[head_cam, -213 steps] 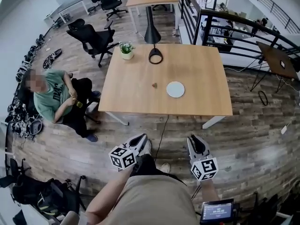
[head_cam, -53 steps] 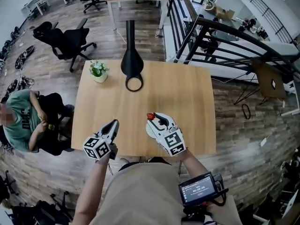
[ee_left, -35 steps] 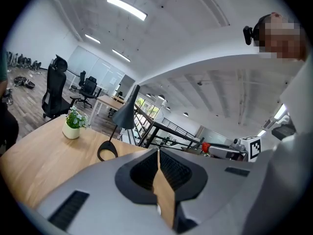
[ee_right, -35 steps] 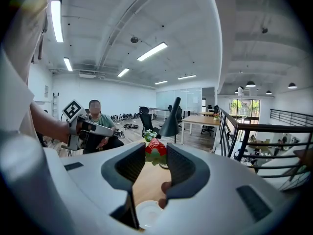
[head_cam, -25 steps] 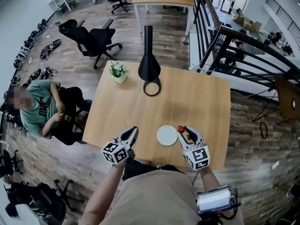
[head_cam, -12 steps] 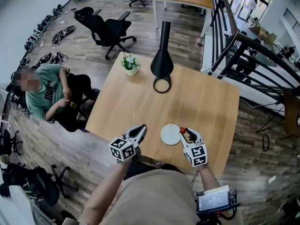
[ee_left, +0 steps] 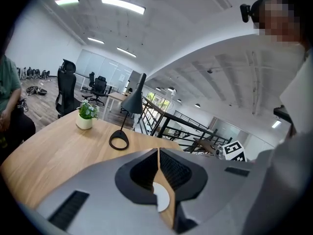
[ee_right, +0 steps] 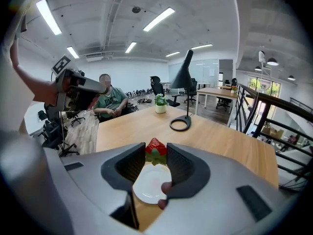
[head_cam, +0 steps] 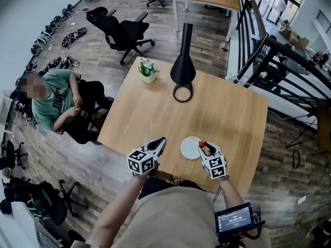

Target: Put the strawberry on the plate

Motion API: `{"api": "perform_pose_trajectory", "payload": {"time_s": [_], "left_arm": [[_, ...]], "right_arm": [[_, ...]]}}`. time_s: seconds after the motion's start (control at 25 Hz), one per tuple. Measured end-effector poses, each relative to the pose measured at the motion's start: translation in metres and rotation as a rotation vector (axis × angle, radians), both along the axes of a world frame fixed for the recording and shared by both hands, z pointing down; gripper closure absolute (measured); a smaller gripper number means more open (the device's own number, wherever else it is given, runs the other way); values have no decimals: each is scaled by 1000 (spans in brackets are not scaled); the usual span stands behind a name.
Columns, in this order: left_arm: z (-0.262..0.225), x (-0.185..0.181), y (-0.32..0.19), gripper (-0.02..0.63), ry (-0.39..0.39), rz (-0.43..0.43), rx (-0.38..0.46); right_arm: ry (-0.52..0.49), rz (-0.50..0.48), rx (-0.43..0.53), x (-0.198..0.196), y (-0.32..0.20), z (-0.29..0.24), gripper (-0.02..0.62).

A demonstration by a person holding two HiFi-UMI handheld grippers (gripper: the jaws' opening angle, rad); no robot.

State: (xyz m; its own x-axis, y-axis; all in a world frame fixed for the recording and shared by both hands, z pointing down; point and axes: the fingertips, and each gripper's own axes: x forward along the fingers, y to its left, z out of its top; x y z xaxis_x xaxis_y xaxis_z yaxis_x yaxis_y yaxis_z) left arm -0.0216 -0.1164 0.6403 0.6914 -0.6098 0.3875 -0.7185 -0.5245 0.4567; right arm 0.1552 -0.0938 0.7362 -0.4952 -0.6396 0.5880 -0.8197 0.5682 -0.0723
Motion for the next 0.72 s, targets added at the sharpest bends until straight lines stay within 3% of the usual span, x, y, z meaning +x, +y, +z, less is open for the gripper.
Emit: {"api": "perform_pose_trajectory", "payload": {"time_s": [0.4,0.72], "left_arm": [[19,4,5,601,-35,26,-32],[33,13,6,601,-67,68,-46]], "right_arm": [[56,2,-107,5,3,60,454],[99,-49,-199,-10,9,103,454]]}}
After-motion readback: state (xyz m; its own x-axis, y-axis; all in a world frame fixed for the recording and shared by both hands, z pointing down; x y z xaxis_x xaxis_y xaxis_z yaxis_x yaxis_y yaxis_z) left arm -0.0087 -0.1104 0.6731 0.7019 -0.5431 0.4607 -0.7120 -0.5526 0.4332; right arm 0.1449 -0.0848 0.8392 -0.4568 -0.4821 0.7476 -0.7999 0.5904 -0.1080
